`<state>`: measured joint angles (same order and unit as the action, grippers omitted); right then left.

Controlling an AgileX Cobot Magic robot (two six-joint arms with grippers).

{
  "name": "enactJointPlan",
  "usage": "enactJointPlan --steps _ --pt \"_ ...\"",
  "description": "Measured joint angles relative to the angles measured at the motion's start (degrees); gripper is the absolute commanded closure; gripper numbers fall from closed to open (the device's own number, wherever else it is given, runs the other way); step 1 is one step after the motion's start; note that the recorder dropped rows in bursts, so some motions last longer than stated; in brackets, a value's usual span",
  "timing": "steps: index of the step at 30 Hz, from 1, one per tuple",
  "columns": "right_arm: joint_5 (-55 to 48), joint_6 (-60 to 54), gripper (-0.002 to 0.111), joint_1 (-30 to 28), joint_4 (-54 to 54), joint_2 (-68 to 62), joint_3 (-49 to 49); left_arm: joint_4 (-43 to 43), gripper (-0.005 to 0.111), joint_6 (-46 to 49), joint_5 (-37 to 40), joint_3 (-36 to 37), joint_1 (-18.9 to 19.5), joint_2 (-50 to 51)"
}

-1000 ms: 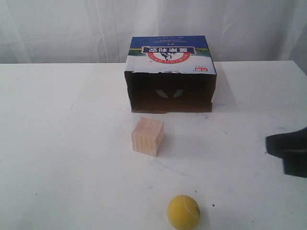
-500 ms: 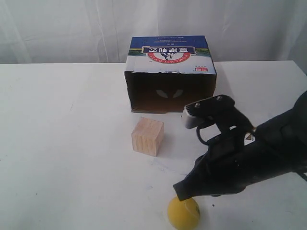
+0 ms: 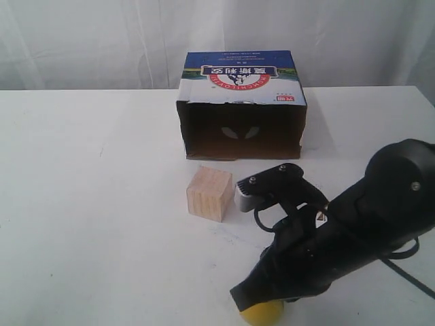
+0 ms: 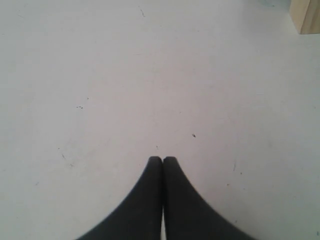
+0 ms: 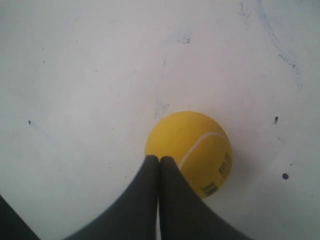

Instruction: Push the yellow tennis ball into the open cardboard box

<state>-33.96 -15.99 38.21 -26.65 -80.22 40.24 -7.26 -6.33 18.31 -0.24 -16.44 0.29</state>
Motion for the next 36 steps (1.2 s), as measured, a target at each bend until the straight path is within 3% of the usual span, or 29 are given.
enactJointPlan --steps 20,27,36 --pt "6.4 1.0 0.108 -1.3 5.4 -3.5 0.3 0.0 0.107 0.0 0.0 0.0 0.0 0.0" --pt "4.3 8.0 0.108 -4.8 15.4 -0.4 9.0 0.0 0.107 0.0 0.0 0.0 0.0 0.0" --pt "0.6 8.2 0.108 0.5 13.1 -8.2 9.4 0.0 0.107 0.0 0.0 0.0 0.0 0.0"
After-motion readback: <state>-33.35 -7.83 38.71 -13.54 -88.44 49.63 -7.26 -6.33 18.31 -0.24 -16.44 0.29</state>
